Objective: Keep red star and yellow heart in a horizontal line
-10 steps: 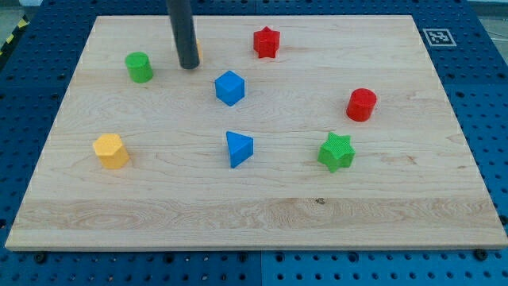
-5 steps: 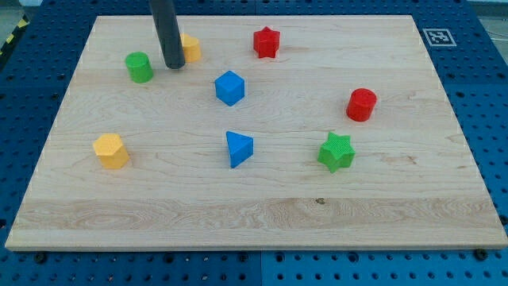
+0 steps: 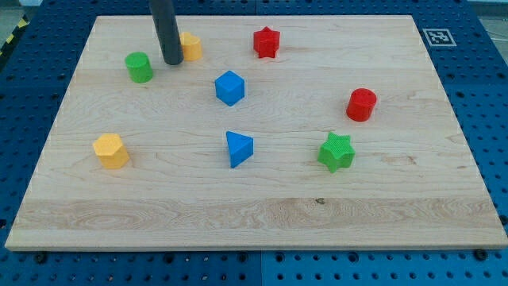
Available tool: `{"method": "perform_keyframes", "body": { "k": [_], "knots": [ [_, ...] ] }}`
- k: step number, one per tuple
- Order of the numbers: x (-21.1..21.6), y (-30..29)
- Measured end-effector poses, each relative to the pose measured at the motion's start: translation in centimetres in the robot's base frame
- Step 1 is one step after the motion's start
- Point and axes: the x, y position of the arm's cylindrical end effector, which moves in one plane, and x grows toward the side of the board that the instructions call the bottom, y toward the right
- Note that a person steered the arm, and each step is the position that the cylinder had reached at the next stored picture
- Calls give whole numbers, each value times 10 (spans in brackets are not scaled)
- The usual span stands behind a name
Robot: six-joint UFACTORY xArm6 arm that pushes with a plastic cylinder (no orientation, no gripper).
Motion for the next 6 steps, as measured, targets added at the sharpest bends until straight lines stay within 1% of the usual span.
{"method": "perform_keyframes", "body": {
  "k": [1,5,6],
  "knots": [
    [-2,-7],
    [-9,-7],
    [-21,-3]
  ]
}}
